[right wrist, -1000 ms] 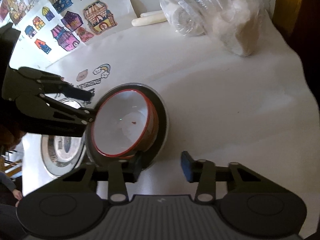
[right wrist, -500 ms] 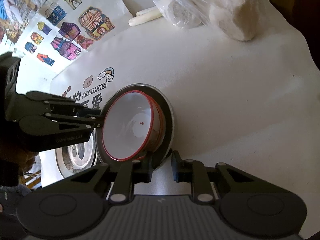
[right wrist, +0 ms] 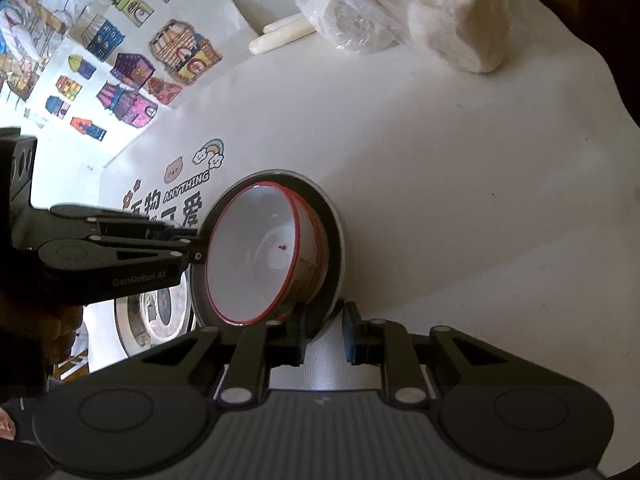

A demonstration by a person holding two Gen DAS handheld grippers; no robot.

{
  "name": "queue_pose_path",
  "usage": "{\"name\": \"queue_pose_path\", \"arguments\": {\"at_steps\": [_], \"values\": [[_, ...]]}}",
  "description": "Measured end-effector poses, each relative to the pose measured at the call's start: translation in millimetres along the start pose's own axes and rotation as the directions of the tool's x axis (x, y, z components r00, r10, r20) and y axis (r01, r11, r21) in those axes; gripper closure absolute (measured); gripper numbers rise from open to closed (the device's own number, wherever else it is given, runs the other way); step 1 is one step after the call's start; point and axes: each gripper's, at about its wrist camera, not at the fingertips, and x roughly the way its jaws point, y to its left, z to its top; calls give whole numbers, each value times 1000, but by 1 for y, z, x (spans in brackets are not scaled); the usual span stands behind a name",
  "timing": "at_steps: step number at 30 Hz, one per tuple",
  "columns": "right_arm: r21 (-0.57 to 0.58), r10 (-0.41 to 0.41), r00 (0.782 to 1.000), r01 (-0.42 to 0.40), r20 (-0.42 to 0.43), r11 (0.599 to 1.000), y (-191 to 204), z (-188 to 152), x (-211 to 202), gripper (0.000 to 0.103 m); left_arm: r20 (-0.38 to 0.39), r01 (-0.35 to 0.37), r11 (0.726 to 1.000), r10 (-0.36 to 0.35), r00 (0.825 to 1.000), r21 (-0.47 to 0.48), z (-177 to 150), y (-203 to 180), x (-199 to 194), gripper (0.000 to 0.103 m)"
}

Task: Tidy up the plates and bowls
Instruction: 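Close both tools on the steel bowl rim and lift it, then carry the steel bowl with both tools over the steel plate stack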

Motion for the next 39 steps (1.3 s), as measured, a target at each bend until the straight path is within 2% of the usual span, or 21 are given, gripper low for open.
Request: {"name": "queue_pose_path", "arguments": {"at_steps": [13, 39], "values": [[22, -3, 1000, 3, 30, 1000, -7, 0, -11, 86, 10, 19, 994, -18, 1000, -104, -3, -1, -2, 94], [-57, 37, 998, -34, 49, 998, 5, 5, -16, 86, 108, -8, 986, 27, 994, -166, -11, 5, -36, 95]]}}
